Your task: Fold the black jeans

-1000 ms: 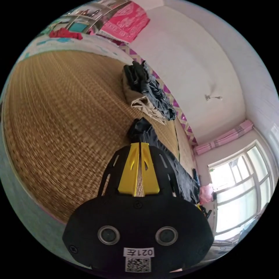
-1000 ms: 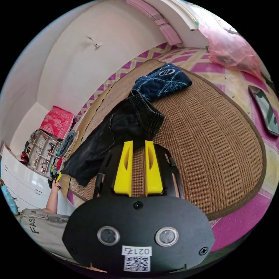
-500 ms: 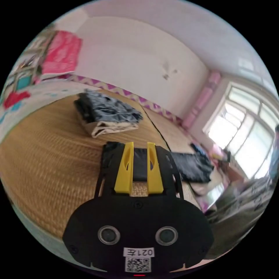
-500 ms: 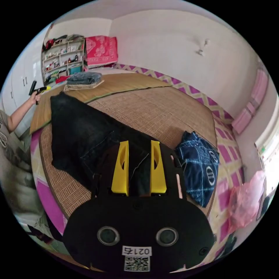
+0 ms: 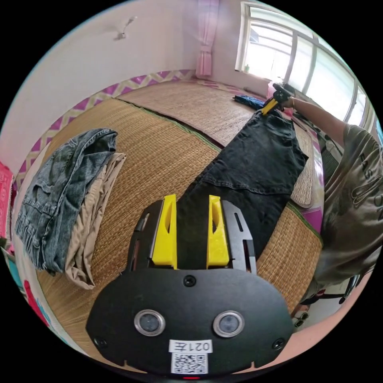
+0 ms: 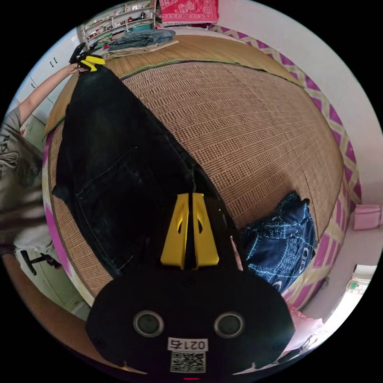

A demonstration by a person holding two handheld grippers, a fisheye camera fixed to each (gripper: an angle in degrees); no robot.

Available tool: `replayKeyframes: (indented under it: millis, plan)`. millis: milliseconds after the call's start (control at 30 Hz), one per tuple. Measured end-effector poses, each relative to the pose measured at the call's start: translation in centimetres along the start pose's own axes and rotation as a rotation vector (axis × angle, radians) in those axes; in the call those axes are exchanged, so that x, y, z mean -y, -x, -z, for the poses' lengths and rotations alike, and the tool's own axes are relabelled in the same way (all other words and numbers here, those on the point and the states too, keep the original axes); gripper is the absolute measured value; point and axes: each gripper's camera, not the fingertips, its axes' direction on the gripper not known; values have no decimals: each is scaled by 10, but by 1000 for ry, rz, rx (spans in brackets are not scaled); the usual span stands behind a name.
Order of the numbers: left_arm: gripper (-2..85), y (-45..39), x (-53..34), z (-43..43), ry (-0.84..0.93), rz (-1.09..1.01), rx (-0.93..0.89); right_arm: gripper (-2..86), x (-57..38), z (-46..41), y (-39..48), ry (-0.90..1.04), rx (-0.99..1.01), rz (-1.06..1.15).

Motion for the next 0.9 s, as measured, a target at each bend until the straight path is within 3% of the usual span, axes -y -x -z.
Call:
replayKeyframes:
  millis: [200, 333, 500, 700, 900]
  plan:
    - [92, -1, 36, -17, 70, -33, -30, -8, -31, 70, 13, -187, -36, 40]
    - [12, -11, 53, -24, 103, -60, 21, -8, -54, 114, 24, -280, -73, 14]
    - [-7, -37, 58, 11, 15, -86, 59, -8, -86, 162, 40, -334, -90, 25]
    - [-9, -145, -20, 163, -335, -162, 2, -8, -212, 261, 121, -503, -117, 43]
    - [-9, -271, -145, 202, -368, -143, -93, -9, -360, 272, 211, -550, 22, 12]
